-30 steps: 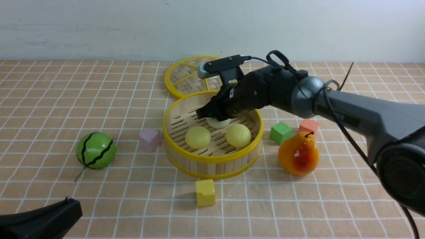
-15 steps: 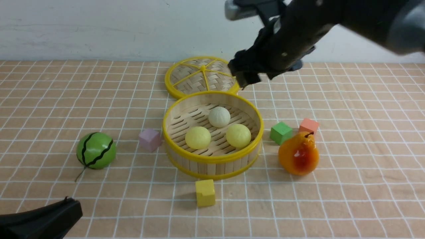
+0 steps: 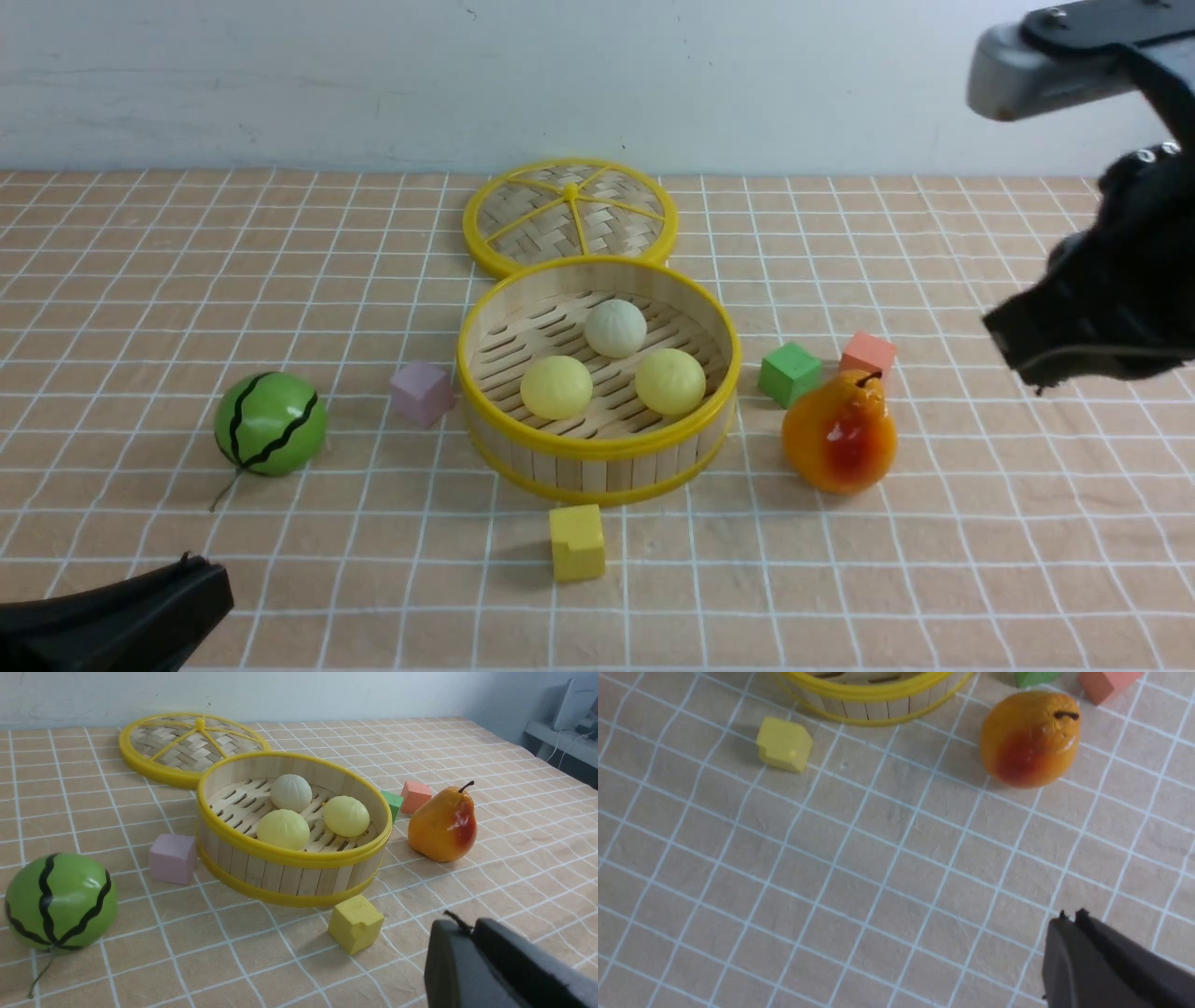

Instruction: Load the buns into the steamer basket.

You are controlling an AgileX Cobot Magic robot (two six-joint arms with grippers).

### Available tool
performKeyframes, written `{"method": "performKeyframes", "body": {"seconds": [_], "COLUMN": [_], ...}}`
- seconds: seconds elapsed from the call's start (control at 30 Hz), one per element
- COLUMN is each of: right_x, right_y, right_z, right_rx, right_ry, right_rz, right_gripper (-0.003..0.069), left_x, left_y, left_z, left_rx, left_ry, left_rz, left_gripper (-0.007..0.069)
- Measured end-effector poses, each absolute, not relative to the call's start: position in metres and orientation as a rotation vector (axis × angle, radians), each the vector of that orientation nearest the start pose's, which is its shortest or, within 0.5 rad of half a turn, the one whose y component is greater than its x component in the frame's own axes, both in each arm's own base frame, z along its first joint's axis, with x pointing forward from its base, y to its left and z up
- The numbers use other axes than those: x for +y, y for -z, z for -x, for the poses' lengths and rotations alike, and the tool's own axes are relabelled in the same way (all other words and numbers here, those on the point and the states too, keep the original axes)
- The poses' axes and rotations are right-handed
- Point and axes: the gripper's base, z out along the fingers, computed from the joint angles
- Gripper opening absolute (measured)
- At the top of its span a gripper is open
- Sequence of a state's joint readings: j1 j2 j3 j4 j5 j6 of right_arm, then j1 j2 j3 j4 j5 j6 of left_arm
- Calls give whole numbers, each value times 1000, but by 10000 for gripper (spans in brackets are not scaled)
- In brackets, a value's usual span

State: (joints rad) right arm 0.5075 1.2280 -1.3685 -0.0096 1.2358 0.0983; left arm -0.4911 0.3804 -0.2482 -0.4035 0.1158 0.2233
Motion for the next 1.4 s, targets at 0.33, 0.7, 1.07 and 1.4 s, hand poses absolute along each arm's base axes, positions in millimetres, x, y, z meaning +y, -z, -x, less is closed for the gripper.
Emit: {"method": "performKeyframes", "body": {"seconds": [0.33,0.7,1.07,1.4], "right_x": [100,34,6,5], "right_y": [-416,-355,-176,-172], "right_z": [-181,-111,-53,-52], "right_rx": [2494,2167,1891,1888], "right_ry": [-225,-274,-218,-176], "right_rz": [518,170,-143,-118], "right_gripper": [-18,-16,-16,-9], "left_x": [-48,-48,-48,-48], "left_y": [-261,-260,-260,-260], "left_z": [-80,-80,-80,-80], "left_rx": [1725,1731,1731,1734], "left_ry": [531,532,532,533], "left_rz": [-307,-310,-310,-312], "left_gripper": [51,57,61,71]}}
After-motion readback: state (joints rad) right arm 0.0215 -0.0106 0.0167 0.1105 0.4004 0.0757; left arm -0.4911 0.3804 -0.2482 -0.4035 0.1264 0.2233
